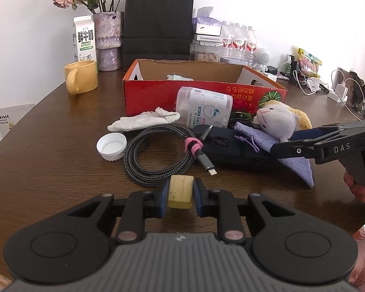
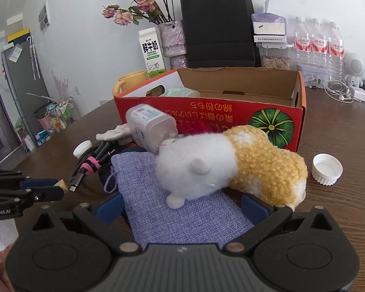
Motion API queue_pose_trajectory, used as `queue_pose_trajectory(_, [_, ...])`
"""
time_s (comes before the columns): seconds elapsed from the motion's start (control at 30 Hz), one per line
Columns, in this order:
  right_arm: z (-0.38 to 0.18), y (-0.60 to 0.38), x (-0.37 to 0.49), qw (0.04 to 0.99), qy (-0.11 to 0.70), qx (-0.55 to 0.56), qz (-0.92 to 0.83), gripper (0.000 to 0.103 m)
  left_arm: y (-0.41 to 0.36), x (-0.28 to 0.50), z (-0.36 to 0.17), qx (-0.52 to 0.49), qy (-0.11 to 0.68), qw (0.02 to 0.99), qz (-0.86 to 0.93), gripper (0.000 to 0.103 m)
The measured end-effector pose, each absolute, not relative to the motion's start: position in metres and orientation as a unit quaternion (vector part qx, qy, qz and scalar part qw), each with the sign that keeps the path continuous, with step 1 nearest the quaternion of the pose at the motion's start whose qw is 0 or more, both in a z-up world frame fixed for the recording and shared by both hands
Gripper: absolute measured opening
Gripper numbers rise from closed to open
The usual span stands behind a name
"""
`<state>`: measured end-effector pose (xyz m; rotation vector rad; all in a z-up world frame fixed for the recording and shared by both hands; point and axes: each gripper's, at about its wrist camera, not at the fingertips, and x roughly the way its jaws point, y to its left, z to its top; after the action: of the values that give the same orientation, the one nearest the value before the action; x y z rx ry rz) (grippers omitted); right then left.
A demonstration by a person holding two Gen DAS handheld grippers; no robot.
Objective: Organize objects
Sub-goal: 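Grasp the purple cloth pouch with the right tool while the left tool holds the sponge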
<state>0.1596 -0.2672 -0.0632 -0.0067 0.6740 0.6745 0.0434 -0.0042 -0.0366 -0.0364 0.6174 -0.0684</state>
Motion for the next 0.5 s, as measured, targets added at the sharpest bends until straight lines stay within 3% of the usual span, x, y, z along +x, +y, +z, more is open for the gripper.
queue_pose_trajectory(0.33, [-0.0718, -0.2697, 0.1669, 0.882, 0.338, 0.013, 0.329, 0.102, -0.0003, 0.0446, -0.0370, -0.026, 0.304, 0.952, -0.033, 0.022])
queue_pose_trajectory(0.5, [-0.0713, -0.2711, 0.1645, 0.880, 0.334, 0.022, 0.338, 0.088, 0.0006, 0.0443, -0.0379, -0.030, 0.306, 0.951, -0.033, 0.022])
